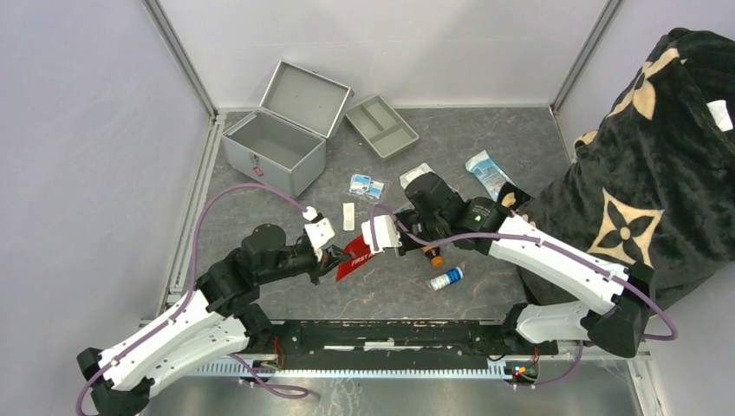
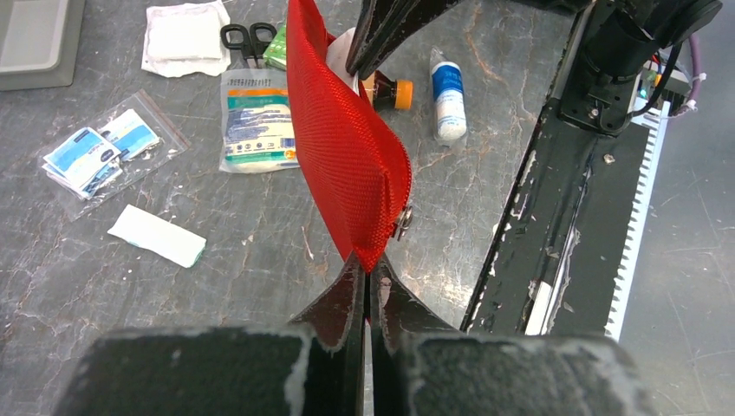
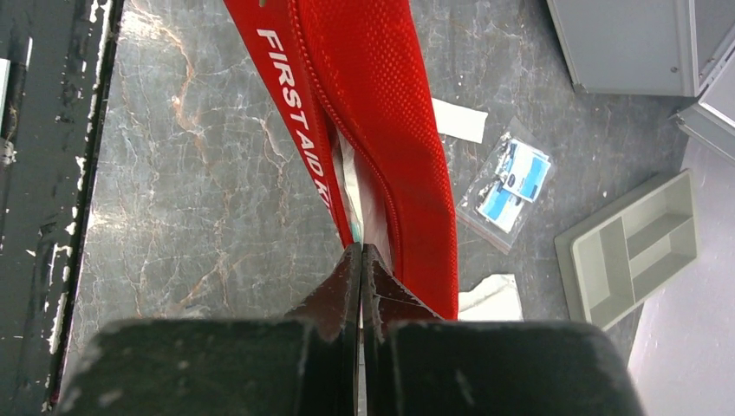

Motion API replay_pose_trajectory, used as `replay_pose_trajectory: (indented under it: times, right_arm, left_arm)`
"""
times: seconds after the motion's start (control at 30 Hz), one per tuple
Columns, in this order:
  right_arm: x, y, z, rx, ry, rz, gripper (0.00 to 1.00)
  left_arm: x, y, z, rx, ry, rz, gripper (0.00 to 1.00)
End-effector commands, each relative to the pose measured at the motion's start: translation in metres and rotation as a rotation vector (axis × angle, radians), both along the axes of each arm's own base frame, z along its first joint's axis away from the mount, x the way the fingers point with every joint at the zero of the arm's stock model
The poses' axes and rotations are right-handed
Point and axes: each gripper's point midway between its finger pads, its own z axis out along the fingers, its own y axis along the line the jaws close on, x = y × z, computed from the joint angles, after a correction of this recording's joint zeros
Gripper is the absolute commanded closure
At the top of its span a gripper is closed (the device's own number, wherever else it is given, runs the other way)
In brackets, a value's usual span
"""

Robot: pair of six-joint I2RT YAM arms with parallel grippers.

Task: Organize the medicine kit
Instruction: Place the medical item at the medicine pouch.

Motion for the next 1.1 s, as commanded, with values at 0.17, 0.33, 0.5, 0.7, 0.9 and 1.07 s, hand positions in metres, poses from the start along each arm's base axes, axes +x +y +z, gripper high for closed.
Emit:
replay_pose_trajectory:
  times: [0.17, 0.33, 0.5, 0.7, 0.9, 1.07]
  right_arm:
    - [-0.015, 0.024, 0.015, 0.137, 0.019, 0.108, 0.98]
    - [-0.020, 0.026, 0.011, 0.138, 0.038, 0.139, 0.95]
    - [-0.021, 0.026, 0.008, 0.140, 0.038, 0.145, 0.89]
    - [-0.016, 0.020, 0.011, 0.142, 0.001, 0.109, 0.74]
    - [-0.013, 0.010, 0.036, 0.187, -0.063, 0.065, 0.69]
    - [-0.022, 0.004, 0.065, 0.281, -0.096, 0.065, 0.69]
  left_arm:
    - [-0.002, -0.008, 0.028, -0.051, -0.081, -0.059, 0.98]
    - [-0.003, -0.008, 0.028, -0.052, -0.082, -0.061, 0.98]
    - [-0.003, -0.007, 0.029, -0.055, -0.086, -0.063, 0.98]
    - [-0.003, -0.007, 0.029, -0.054, -0.085, -0.060, 0.98]
    - [0.003, -0.003, 0.027, -0.041, -0.084, -0.019, 0.98]
    - [0.015, 0.004, 0.026, -0.025, -0.087, 0.065, 0.98]
